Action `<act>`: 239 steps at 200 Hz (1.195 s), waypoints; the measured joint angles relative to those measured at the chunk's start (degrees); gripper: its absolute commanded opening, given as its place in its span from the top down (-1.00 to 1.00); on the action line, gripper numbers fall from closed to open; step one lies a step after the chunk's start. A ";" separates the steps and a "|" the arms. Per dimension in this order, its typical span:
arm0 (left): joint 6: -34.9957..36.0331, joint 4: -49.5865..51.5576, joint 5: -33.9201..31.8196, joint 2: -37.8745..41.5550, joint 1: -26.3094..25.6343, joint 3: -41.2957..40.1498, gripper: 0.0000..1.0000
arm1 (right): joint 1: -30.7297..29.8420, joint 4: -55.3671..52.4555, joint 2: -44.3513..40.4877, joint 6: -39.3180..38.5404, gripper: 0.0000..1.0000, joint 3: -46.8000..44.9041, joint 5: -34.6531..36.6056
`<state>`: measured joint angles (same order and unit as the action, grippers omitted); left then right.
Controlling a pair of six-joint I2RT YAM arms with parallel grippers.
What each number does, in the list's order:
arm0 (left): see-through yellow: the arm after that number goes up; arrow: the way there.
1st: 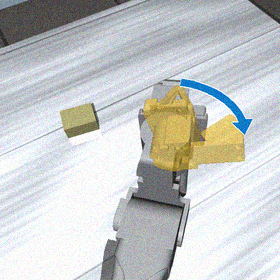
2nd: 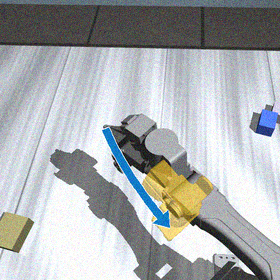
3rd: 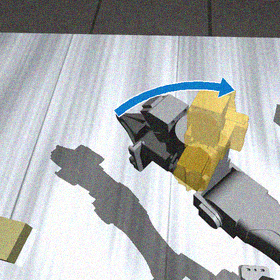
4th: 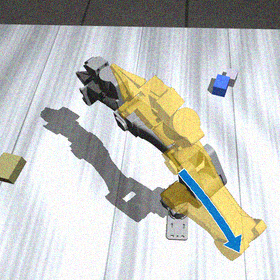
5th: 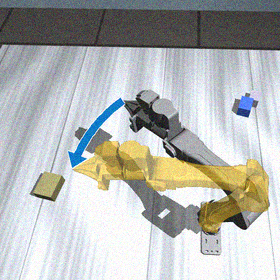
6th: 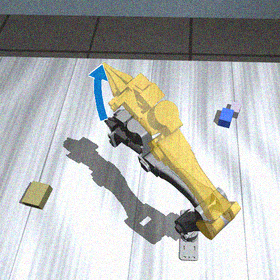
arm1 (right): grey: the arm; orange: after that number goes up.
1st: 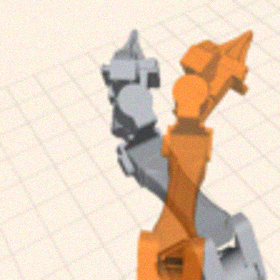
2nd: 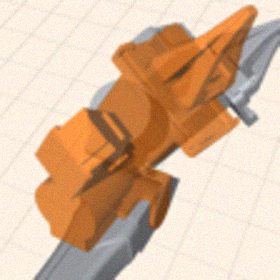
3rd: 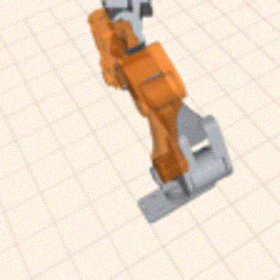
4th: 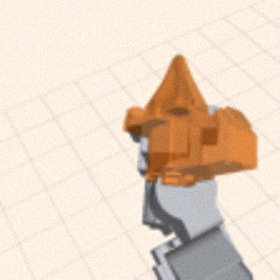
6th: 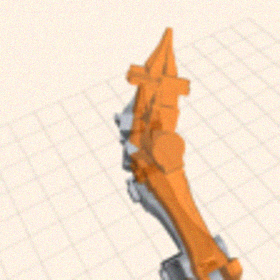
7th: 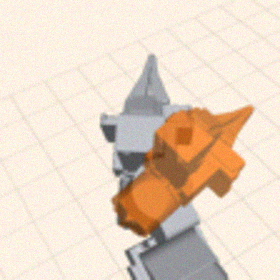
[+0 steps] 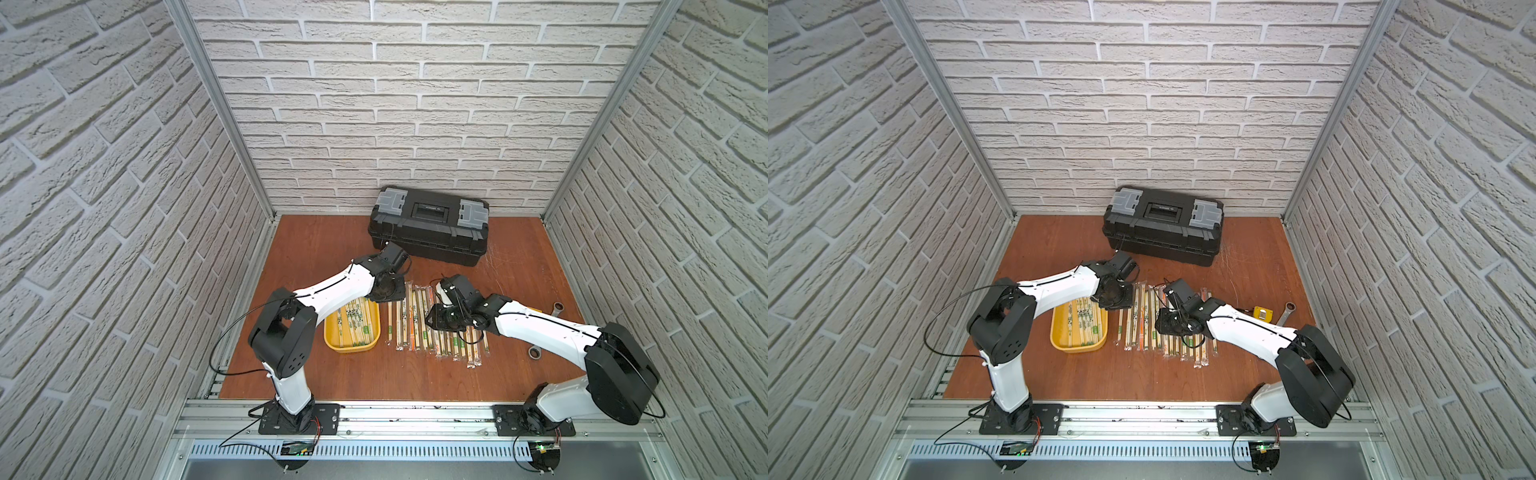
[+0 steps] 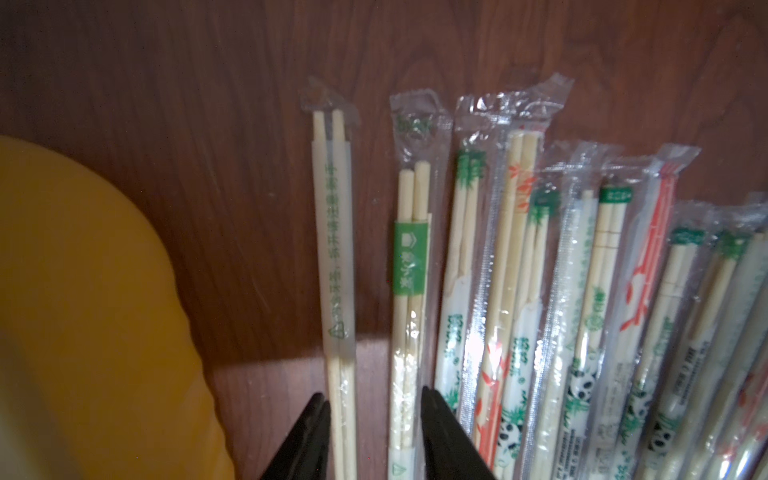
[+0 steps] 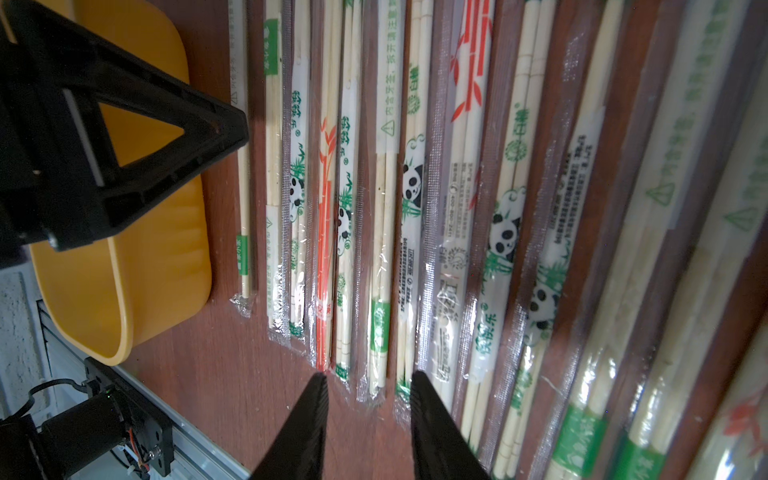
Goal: Take the paired disposable chopsticks out of the storage box
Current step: Place the paired disposable chopsticks at the center of the board, then move the storage box to the center of the board.
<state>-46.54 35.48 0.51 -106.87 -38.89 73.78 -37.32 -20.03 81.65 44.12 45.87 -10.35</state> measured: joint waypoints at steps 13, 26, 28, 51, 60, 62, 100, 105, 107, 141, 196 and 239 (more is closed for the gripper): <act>0.02 0.07 0.02 1.18 0.00 0.09 0.15 | 0.00 -0.20 0.02 0.00 0.29 0.35 -0.04; 0.09 0.35 -0.02 3.41 0.15 0.09 0.14 | 0.00 -0.48 0.31 -0.04 0.29 1.22 -0.09; 0.11 0.35 -0.02 3.74 0.22 0.09 0.14 | 0.00 -0.50 0.37 -0.04 0.29 1.42 -0.07; 0.35 0.42 -0.11 9.42 1.49 -0.31 0.14 | -0.13 -0.61 1.79 -0.17 0.29 3.87 -0.24; 0.39 0.31 -0.20 11.89 2.75 -1.22 0.14 | -0.33 -0.63 2.75 -0.22 0.29 5.11 -0.24; 0.42 0.37 -0.28 12.44 3.08 -1.49 0.14 | -0.37 -0.66 2.93 -0.22 0.29 5.40 -0.24; 0.61 1.36 -0.87 20.74 12.85 -10.03 0.13 | -2.71 -1.16 9.14 -0.59 0.29 11.61 -0.26; 0.72 1.79 -0.90 21.40 14.08 -11.28 0.13 | -3.15 -1.27 10.21 -0.61 0.29 12.59 -0.26; 0.81 1.99 -0.90 21.64 14.69 -11.80 0.13 | -3.23 -1.31 10.45 -0.61 0.29 12.85 -0.24; 2.27 5.05 -1.16 25.29 21.29 -18.01 0.13 | -6.01 -1.97 18.43 -0.90 0.30 20.00 -0.24; 4.37 6.51 -0.74 27.76 24.24 -19.28 0.13 | -10.71 -3.52 31.47 -1.05 0.31 33.68 -1.29; 4.63 6.34 0.11 27.36 24.48 -19.43 0.14 | -12.44 -3.82 34.18 -1.07 0.31 37.00 -2.01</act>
<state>-41.91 41.82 0.62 -79.50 -14.41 54.35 -49.76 -23.86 115.83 43.05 82.87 -12.36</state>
